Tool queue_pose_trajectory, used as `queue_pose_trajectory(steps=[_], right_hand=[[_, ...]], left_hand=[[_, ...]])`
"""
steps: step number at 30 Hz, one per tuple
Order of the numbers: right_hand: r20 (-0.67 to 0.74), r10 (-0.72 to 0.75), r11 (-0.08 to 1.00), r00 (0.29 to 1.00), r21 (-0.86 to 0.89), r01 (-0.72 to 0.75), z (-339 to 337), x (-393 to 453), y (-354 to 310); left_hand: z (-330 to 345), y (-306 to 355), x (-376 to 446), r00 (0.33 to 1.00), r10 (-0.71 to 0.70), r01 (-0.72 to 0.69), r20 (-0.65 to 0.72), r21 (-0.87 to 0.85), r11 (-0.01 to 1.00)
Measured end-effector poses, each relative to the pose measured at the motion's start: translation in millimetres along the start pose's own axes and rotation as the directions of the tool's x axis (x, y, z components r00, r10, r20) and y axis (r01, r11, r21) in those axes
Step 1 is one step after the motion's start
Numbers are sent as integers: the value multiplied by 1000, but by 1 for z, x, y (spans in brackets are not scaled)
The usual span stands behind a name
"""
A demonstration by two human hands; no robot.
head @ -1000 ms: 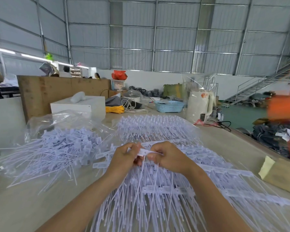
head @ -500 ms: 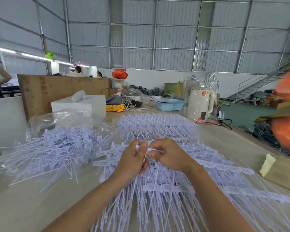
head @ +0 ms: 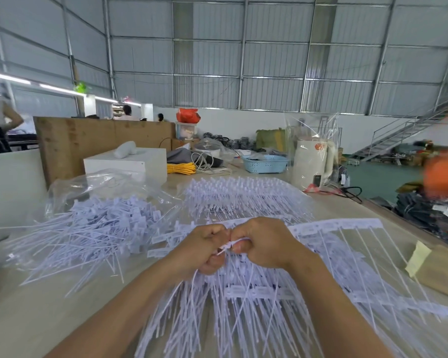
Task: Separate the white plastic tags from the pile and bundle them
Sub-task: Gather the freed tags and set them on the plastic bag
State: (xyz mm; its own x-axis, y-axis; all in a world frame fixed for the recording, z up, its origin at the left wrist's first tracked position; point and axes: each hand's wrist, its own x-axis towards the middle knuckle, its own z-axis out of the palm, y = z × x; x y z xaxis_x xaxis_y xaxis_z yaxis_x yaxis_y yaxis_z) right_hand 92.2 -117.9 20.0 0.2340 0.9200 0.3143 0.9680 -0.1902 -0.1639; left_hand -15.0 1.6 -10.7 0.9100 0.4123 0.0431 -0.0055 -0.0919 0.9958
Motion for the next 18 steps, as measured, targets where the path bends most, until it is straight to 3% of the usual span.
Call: queue_pose_trajectory(steps=[3, 7, 10, 13, 15, 18], right_hand=[[-27, -42, 999, 999, 8, 42, -5, 0, -5], [30, -100, 909, 995, 409, 79, -15, -5, -7], [-144, -108, 903, 984, 400, 157, -13, -3, -10], [-346, -126, 869, 930, 414, 272, -8, 1, -18], [-398, -122, 857, 909, 420, 299, -5, 2, -20], [-348, -102, 886, 932, 395, 245, 6, 6, -17]], left_hand=[[-14, 7, -6, 995, -9, 13, 102, -35, 999], [-25, 15, -16, 959, 96, -45, 267, -192, 980], [-14, 16, -10, 971, 180, -100, 158, -414, 905], [-10, 13, -1, 989, 145, -119, 19, -476, 871], [-11, 8, 1, 995, 93, -93, -25, -476, 874], [-10, 4, 1, 999, 30, -42, -35, -407, 912]])
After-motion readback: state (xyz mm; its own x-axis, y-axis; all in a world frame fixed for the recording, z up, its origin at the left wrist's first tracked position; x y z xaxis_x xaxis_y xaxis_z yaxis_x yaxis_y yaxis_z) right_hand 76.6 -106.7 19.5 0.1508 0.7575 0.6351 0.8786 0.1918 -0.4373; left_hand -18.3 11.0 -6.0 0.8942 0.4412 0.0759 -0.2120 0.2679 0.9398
